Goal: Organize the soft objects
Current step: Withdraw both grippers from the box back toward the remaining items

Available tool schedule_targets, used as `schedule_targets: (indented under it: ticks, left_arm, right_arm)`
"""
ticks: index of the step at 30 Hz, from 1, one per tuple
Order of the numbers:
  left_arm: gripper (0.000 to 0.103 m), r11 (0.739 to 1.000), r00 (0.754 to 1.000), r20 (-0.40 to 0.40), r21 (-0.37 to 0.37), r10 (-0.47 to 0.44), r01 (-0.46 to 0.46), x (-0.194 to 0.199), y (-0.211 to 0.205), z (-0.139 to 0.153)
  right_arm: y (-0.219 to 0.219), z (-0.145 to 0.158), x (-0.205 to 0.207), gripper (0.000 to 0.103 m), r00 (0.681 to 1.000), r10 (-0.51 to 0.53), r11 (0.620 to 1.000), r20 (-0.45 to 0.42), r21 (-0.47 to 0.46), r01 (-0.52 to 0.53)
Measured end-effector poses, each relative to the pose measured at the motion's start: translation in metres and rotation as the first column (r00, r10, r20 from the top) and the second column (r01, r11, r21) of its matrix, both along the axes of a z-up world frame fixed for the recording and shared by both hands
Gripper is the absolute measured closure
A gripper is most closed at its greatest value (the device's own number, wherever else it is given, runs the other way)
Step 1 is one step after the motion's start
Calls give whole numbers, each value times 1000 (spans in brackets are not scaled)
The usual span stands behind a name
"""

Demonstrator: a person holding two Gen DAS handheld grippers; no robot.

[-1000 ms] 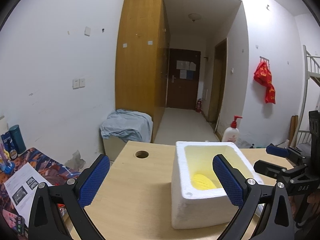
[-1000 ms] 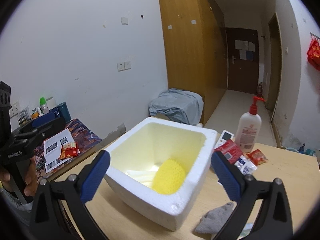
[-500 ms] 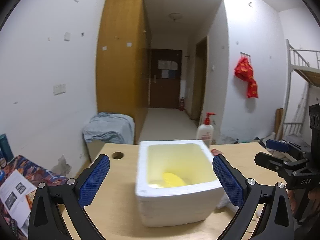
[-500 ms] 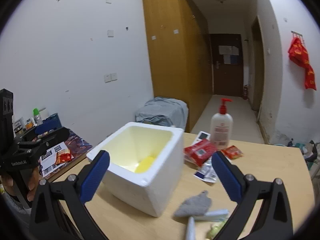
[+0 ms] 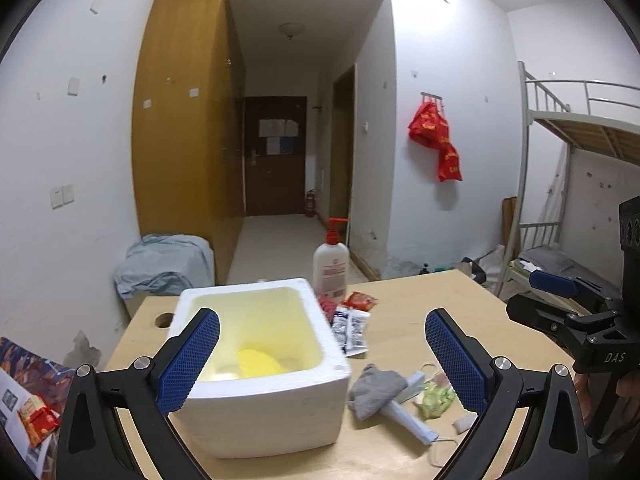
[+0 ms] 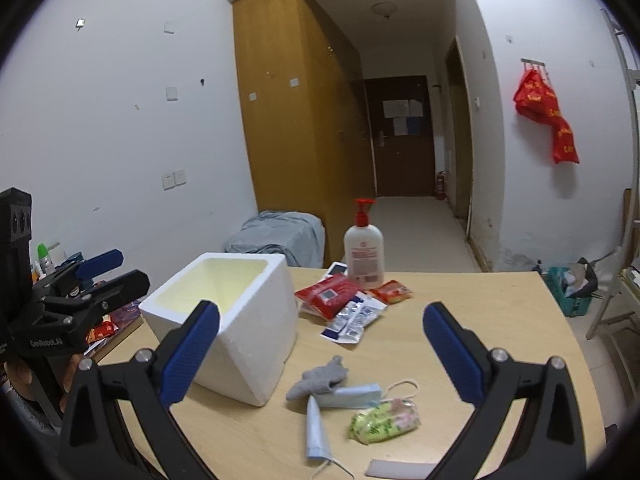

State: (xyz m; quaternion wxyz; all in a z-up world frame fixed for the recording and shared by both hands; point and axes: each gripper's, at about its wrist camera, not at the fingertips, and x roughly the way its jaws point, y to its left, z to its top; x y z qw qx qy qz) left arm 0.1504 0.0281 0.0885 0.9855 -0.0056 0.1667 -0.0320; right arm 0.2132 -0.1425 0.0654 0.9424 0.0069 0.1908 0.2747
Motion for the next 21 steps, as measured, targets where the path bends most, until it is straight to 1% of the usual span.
schedule_targets:
  ticks: [5, 10, 14, 21]
  left_arm:
    - [0, 999, 1000, -1, -19, -28, 28, -1, -7, -1]
    - [0, 999, 999, -2, -5, -44, 44, -3, -15, -3]
    - [0, 998, 998, -4, -23, -66, 66, -6, -19, -6]
    - [0, 994, 994, 18, -31, -107, 107, -20, -28, -11]
  right_arm:
    - [-15, 0, -5, 0, 999, -34, 999, 7, 0, 34]
    - [-23, -4, -11, 0, 998, -55, 998, 7, 1, 55]
    - [-28, -7, -18, 0, 998, -67, 998, 6, 4, 67]
    - [-39, -11, -39, 0, 995, -95, 995, 26, -8, 95]
